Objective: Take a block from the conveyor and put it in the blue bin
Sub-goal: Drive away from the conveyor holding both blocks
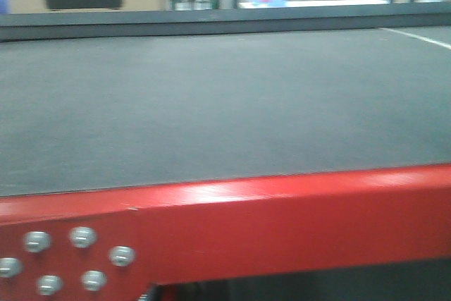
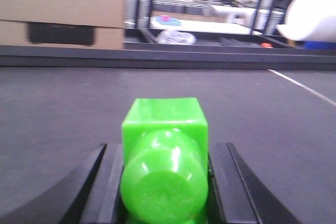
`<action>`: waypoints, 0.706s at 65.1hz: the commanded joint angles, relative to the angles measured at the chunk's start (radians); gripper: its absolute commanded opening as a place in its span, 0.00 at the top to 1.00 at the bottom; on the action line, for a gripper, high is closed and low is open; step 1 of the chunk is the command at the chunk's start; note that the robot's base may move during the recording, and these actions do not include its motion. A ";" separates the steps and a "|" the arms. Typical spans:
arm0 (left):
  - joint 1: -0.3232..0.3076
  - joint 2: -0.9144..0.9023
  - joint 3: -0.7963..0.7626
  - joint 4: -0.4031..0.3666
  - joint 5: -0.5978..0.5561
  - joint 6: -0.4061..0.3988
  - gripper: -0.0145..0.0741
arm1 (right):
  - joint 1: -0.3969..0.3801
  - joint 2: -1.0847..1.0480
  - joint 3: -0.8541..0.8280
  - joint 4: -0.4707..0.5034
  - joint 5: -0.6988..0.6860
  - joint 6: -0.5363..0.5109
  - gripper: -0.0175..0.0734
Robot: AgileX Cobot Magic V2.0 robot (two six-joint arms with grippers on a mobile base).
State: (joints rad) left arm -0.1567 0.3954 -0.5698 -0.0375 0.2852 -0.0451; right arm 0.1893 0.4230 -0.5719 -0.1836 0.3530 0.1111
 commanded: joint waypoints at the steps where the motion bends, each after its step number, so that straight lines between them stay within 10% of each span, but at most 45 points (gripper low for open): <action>1: -0.006 -0.004 0.002 0.002 -0.015 0.004 0.96 | 0.001 -0.005 0.003 -0.009 -0.022 -0.007 0.98; 46: -0.006 -0.005 0.002 0.002 -0.019 0.004 0.96 | 0.001 -0.005 0.003 -0.009 -0.024 -0.007 0.98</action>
State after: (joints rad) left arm -0.1567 0.3954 -0.5698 -0.0375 0.2852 -0.0451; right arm 0.1893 0.4230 -0.5719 -0.1843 0.3530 0.1111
